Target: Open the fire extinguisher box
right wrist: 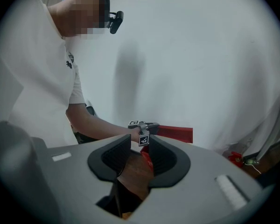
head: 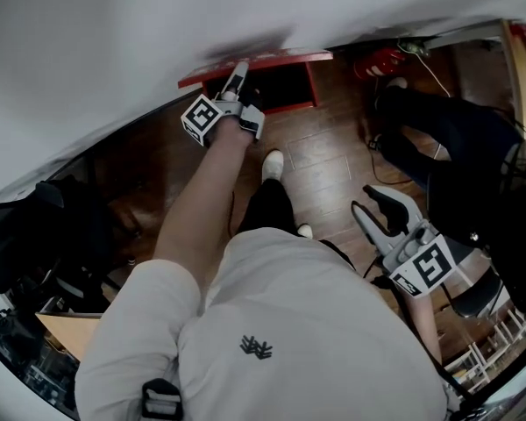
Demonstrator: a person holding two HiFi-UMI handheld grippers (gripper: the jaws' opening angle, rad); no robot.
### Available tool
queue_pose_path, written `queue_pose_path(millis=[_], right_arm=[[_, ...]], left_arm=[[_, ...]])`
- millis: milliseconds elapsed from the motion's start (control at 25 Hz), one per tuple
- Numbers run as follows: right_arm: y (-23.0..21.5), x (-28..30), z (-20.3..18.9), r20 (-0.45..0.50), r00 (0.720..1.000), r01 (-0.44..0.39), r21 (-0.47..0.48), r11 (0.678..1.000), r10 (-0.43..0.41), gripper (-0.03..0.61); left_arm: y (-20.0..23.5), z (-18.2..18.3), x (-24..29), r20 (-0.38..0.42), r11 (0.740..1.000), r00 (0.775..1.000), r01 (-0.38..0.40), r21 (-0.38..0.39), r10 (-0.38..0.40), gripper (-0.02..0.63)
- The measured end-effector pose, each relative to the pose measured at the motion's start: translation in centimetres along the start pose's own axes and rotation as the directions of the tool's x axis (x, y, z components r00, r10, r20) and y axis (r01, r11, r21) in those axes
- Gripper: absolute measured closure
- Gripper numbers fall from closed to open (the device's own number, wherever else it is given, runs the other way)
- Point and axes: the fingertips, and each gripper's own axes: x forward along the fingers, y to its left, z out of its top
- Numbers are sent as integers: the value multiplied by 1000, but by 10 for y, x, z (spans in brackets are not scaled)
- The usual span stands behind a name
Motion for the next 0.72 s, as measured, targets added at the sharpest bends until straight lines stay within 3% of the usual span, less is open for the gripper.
queue_pose_path(millis=[320, 720], right_arm=[[-2, -4, -1, 6, 999, 37, 12, 999, -37, 472], [0, -14, -9, 16, 996, 83, 27, 996, -83, 474]], left_arm=[[-6, 40, 43, 9, 999, 999, 31, 30, -31, 540], [-8, 57, 66, -17, 990, 1000, 12, 144, -9, 531]])
